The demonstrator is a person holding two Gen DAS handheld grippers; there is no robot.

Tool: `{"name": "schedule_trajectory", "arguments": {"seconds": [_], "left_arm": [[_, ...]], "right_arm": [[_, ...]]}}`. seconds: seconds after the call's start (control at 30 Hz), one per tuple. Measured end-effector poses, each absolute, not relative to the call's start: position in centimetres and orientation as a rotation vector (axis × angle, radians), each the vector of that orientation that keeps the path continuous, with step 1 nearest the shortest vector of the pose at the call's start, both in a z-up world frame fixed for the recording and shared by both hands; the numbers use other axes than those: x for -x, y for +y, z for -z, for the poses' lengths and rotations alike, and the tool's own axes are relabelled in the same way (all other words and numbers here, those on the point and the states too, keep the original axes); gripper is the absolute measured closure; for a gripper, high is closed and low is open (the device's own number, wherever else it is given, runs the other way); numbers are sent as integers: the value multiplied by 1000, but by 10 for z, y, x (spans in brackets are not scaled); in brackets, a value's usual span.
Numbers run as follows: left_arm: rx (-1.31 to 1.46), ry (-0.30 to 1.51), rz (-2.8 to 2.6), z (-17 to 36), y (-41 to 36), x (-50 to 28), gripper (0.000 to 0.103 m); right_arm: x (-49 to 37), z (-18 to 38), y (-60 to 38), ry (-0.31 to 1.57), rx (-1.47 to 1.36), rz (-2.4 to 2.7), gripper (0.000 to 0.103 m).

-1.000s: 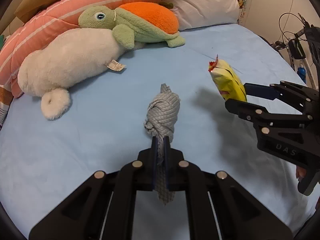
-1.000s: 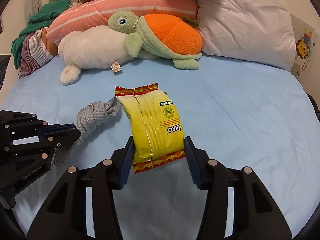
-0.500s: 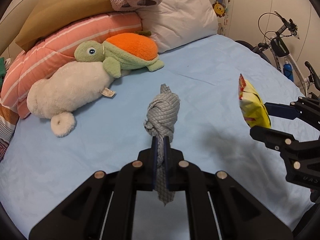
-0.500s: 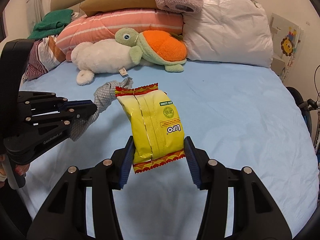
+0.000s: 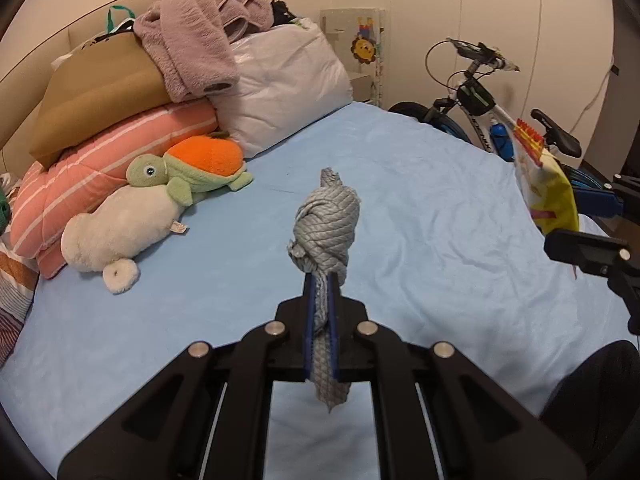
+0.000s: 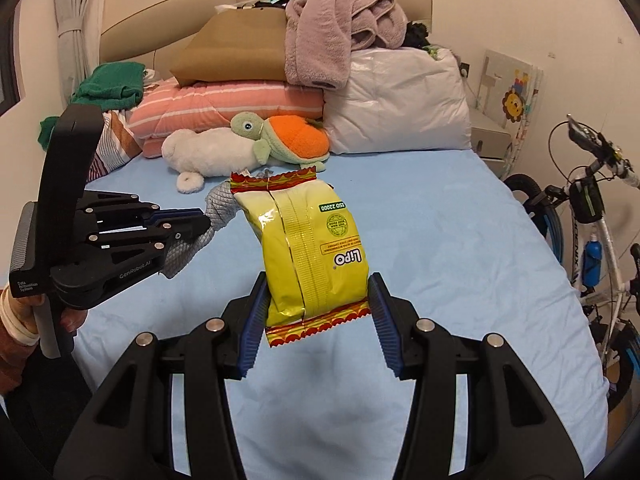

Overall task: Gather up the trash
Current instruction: 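Carry the grey cloth and yellow snack bag with both grippers to the grey bin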

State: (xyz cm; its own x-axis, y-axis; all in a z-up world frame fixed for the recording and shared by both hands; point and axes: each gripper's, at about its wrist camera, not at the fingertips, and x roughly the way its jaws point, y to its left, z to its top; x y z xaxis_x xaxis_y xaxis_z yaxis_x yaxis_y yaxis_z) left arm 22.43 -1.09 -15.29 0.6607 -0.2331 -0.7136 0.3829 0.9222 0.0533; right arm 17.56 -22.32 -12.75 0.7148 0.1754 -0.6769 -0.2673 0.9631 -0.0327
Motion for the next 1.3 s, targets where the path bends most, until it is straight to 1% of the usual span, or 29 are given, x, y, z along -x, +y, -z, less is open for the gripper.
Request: {"name": "schedule_trajectory", "arguments": {"seconds": [0.27, 0.63, 1.03, 1.3], "left_arm": [[-292, 739, 477, 121, -53, -144, 96], [-408, 662, 694, 71, -132, -43, 96], [-520, 488, 1015, -7, -275, 62, 96], [-577, 404, 1241, -39, -392, 130, 96]], "right_arm": [[-69, 82, -268, 673, 75, -141, 56], [100, 38, -339, 581, 7, 124, 56], [299, -8, -439, 449, -116, 579, 56], [382, -27, -494, 377, -174, 796, 56]]}}
